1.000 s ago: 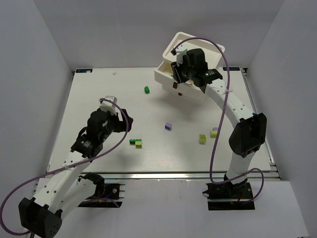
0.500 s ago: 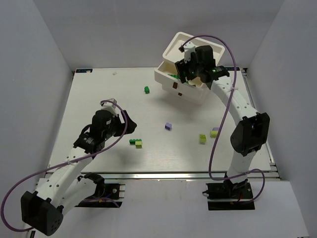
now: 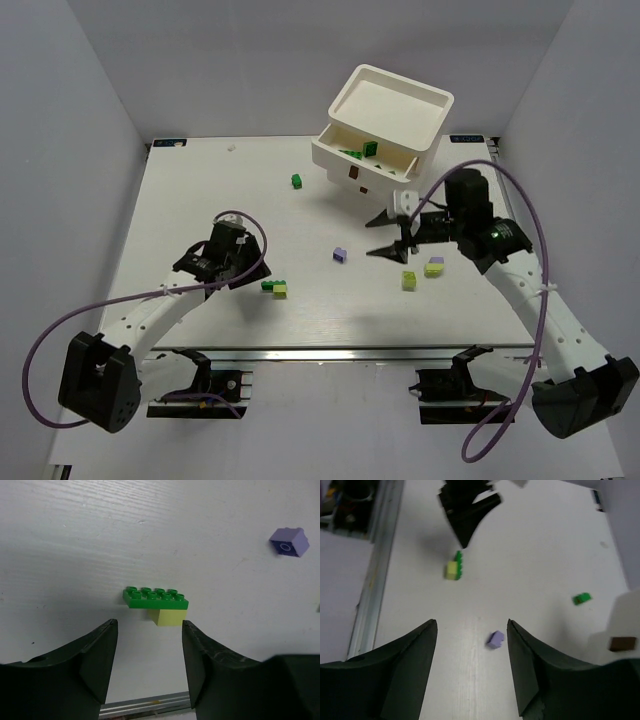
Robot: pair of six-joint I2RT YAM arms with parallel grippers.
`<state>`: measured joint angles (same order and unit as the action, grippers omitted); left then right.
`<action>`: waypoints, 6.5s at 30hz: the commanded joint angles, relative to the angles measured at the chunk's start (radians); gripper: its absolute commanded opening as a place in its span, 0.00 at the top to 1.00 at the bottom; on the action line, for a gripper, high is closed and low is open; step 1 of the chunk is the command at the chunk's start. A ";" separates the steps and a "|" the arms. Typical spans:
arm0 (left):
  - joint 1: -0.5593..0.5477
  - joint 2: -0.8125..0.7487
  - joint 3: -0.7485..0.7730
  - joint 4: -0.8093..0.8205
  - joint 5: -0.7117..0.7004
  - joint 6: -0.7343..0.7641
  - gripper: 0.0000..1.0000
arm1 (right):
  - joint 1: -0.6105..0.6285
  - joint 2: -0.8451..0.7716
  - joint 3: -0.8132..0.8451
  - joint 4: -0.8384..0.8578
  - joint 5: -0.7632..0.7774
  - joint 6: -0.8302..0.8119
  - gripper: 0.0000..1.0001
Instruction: Sort the legos into containers by color
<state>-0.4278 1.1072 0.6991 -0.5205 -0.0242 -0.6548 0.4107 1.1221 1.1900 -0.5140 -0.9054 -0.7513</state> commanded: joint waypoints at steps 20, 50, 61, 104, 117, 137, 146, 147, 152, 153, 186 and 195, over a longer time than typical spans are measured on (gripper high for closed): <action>-0.003 0.331 0.155 -0.122 0.092 -0.557 0.21 | -0.001 -0.120 -0.320 -0.043 -0.225 -0.160 0.32; -0.003 0.493 0.260 -0.073 0.116 -0.491 0.88 | -0.009 -0.125 -0.337 -0.046 -0.221 -0.151 0.33; -0.012 0.349 0.235 0.353 0.339 -0.287 1.00 | 0.049 -0.027 -0.394 0.356 -0.084 0.500 0.33; -0.132 0.203 0.211 0.504 0.072 -1.039 1.00 | 0.284 0.274 -0.317 0.994 0.731 1.153 0.18; -0.132 0.184 0.195 0.553 0.053 -1.079 1.00 | 0.283 0.277 -0.333 1.059 0.769 1.201 0.29; -0.132 0.192 0.177 0.600 0.056 -1.108 1.00 | 0.269 0.281 -0.352 1.157 0.715 1.221 0.47; -0.132 0.189 0.171 0.634 0.060 -1.115 1.00 | 0.263 0.285 -0.368 1.187 0.681 1.228 0.80; -0.132 0.189 0.169 0.642 0.061 -1.120 1.00 | 0.263 0.285 -0.371 1.189 0.678 1.228 0.88; -0.132 0.192 0.165 0.674 0.067 -1.126 1.00 | 0.258 0.285 -0.380 1.194 0.652 1.230 1.00; -0.132 0.194 0.165 0.682 0.066 -1.129 1.00 | 0.257 0.285 -0.382 1.194 0.643 1.228 1.00; -0.123 0.189 0.172 0.725 0.043 -1.117 1.00 | 0.241 0.272 -0.337 0.951 0.588 1.054 1.00; -0.103 0.148 0.275 0.404 -0.154 -0.792 1.00 | 0.244 0.259 -0.319 0.702 0.631 0.710 1.00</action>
<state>-0.5381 1.3003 0.9035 0.0074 -0.0914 -1.6073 0.6544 1.4128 0.8417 0.2886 -0.2974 0.1352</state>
